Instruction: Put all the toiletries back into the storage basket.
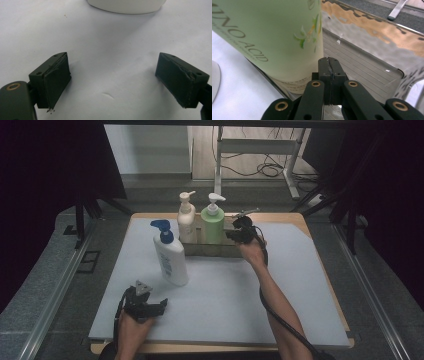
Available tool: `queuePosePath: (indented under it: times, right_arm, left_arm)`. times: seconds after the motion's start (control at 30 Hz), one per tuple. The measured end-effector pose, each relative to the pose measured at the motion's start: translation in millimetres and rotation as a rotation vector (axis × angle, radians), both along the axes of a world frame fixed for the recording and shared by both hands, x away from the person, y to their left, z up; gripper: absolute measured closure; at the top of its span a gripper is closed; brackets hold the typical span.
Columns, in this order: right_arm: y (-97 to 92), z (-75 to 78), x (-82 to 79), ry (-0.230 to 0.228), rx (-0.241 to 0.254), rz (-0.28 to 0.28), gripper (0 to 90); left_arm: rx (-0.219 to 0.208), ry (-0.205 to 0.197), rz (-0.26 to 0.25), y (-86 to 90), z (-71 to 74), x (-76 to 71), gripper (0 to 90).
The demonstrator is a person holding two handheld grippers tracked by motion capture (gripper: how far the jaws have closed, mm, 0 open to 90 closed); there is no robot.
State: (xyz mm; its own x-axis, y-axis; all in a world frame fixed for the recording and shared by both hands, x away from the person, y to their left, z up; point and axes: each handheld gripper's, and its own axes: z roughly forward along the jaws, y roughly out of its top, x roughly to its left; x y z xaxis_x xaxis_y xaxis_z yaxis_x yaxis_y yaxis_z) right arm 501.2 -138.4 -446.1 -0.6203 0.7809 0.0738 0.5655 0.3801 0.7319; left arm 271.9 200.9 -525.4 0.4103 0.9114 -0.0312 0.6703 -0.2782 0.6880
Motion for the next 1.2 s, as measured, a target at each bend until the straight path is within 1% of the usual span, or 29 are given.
queuePosePath:
  times: [0.3,0.33,0.67,1.13,1.2]
  right_arm:
    - [8.4,-5.2,5.9,0.022,-0.021,-0.001,89.3]
    - [9.3,-5.9,6.8,0.024,-0.032,-0.002,89.3]
    - [12.4,-7.9,7.5,0.048,-0.029,0.001,89.3]
    - [26.9,-9.9,6.3,0.045,-0.031,0.031,89.2]
    - [29.6,-9.6,5.6,0.037,-0.042,0.029,89.3]
  left_arm:
    - [-0.001,0.001,0.0,0.1,0.1,0.1,11.8]
    - [-0.001,0.001,0.0,0.1,0.1,0.1,11.8]
    - [-0.002,0.001,0.0,-0.1,0.1,0.0,11.8]
    - [0.0,0.001,-0.001,0.1,0.1,0.1,11.8]
    - [0.001,0.002,-0.001,0.1,0.2,0.1,11.8]
